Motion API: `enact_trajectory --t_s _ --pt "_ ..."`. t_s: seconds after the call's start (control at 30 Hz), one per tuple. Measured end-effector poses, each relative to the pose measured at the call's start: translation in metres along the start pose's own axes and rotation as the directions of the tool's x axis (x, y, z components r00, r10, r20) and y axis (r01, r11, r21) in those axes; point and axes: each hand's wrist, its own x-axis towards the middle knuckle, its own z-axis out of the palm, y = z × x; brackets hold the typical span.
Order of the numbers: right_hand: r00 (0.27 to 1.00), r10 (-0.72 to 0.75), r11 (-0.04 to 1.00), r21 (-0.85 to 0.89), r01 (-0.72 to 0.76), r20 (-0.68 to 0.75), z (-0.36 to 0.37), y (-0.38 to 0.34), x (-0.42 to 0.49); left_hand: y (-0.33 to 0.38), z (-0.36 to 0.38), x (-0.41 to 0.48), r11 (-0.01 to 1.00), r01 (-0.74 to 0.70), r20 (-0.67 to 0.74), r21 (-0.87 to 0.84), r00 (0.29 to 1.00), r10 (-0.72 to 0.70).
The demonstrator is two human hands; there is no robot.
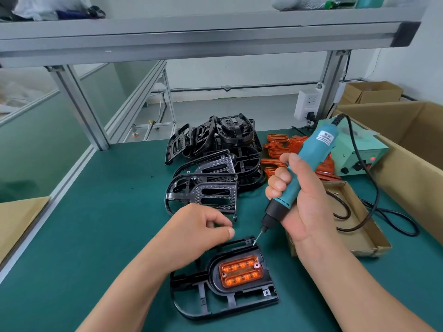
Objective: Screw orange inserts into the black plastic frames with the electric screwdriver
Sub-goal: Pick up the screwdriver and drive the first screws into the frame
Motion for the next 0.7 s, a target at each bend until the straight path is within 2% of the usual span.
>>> enact_trajectory --t_s 0.2,0.5,0.7 --pt "0.990 0.077 0.989 -0.132 -0.062 0.119 0.005 0.003 -0.005 0.002 0.000 -0.001 0.964 0.006 0.049 0.264 0.999 -0.020" --pt "0.970 0.118 0.977 -0.198 -0.076 0.212 0.005 0.003 -0.008 0.011 0.005 -0.005 0.909 -0.010 0.090 0.418 0.996 -0.030" --pt "0.966 0.134 0.973 -0.217 -0.084 0.223 0.009 0.003 -0.011 0.010 0.007 -0.003 0.909 0.004 0.101 0.418 0.994 -0.051"
